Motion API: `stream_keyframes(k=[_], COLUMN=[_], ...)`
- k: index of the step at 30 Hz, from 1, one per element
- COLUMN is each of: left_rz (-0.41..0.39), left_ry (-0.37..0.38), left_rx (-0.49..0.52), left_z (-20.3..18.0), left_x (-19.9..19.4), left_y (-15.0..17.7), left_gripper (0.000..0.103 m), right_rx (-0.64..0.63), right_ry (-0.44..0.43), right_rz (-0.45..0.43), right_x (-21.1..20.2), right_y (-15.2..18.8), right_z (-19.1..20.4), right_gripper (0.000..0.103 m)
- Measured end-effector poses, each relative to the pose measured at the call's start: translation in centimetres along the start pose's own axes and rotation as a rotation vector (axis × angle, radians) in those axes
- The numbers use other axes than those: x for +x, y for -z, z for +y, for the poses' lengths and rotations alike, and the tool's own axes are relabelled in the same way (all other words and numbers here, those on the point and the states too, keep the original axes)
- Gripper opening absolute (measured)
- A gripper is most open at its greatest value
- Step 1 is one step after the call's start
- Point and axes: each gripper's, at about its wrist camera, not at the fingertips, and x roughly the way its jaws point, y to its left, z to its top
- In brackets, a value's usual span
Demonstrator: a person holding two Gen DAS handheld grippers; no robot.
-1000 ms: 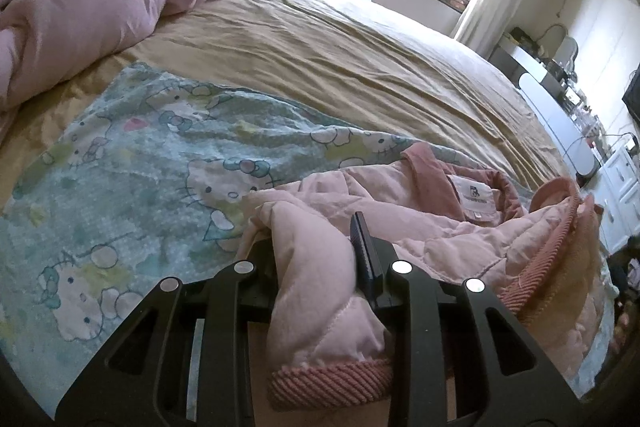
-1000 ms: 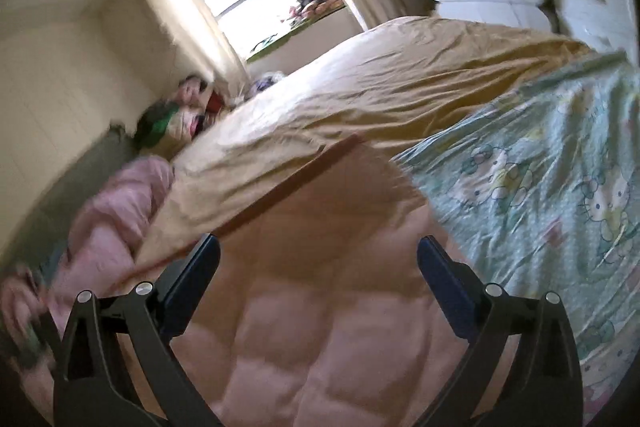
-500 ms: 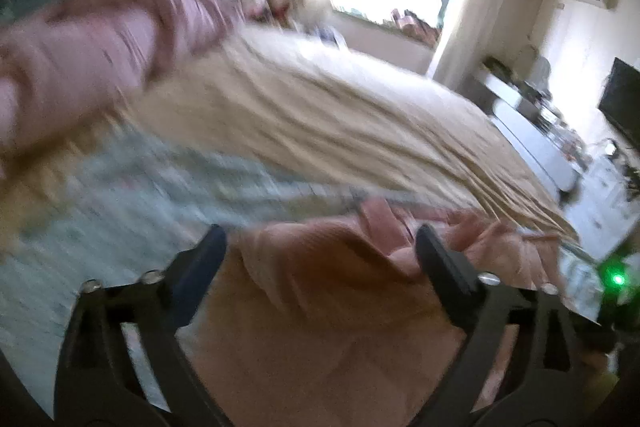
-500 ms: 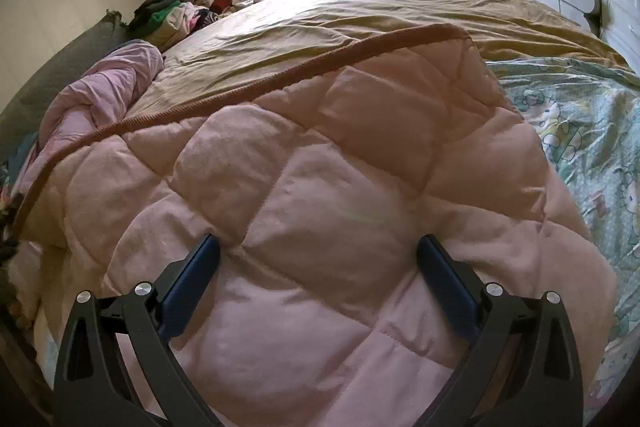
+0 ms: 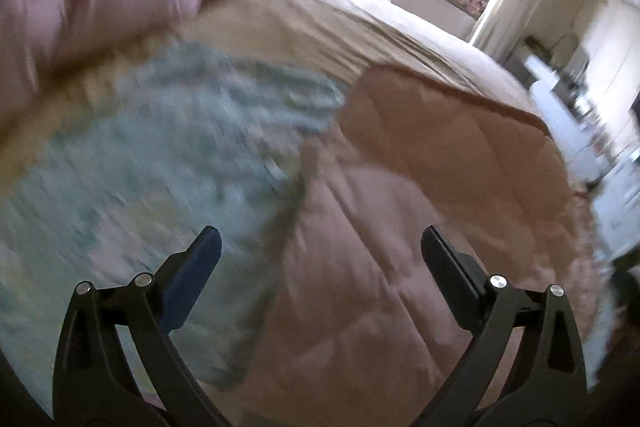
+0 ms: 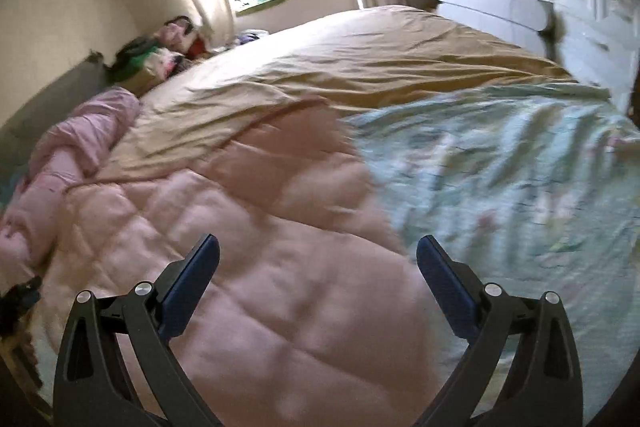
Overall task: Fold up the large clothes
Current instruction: 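Press the folded coat edge flat with the left gripper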
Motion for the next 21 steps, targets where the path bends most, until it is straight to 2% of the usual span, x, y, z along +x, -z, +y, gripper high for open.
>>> stream_keyframes(k=[2, 4, 5, 6, 7, 9, 10, 11, 12, 14, 17, 21], left_rz=[0.039, 0.042, 0.037, 0.035, 0.037, 0.027, 0.008, -0.012, -0.022, -0.052, -0.091, -0.105], left_ry=[-0.001, -0.003, 0.011, 0.026, 0.047, 0.025, -0.004, -0.021, -0.034, -0.029, 0.0, -0.005], left_rx=[-0.002, 0.013, 0.016, 0.019, 0.026, 0.076, 0.126, 0.166, 0.181, 0.15, 0.101, 0.12], left_z=[0.4, 0.2, 0.2, 0.2, 0.1, -0.7, -1.5, -2.2, -2.6, -2.8, -2.2, -2.7], left_x=[1.2, 1.7, 1.6, 1.6, 1.6, 1.5, 1.3, 1.2, 1.1, 0.7, 0.2, 1.0], left_y=[0.9, 1.5, 1.7, 1.9, 2.0, 1.9, 1.8, 1.6, 1.6, 0.8, -0.7, -2.7], left_gripper=[0.093, 0.093, 0.085, 0.066, 0.057, 0.037, 0.031, 0.022, 0.018, 0.017, 0.016, 0.016], right_rx=[-0.013, -0.021, -0.022, -0.021, -0.019, -0.032, -0.048, -0.058, -0.066, -0.041, 0.055, 0.05], right_ry=[0.02, 0.03, 0.024, 0.018, 0.015, -0.006, 0.002, 0.016, 0.018, 0.02, -0.015, -0.005], right_rz=[0.02, 0.041, 0.053, 0.065, 0.076, 0.13, 0.149, 0.133, 0.116, 0.075, 0.013, -0.008], right_x=[0.2, 0.7, 1.1, 1.7, 2.2, 3.7, 4.1, 4.0, 3.8, 3.2, 2.6, 3.9], right_y=[0.6, 1.0, 1.1, 1.3, 1.4, 1.7, 2.0, 2.0, 1.7, 1.0, -1.2, -3.4], right_z=[-0.8, -1.3, -1.6, -1.9, -2.0, -1.8, -1.4, -0.9, -0.5, -0.1, -0.8, -0.1], right_gripper=[0.098, 0.097, 0.094, 0.09, 0.082, 0.052, 0.043, 0.034, 0.031, 0.024, 0.023, 0.022])
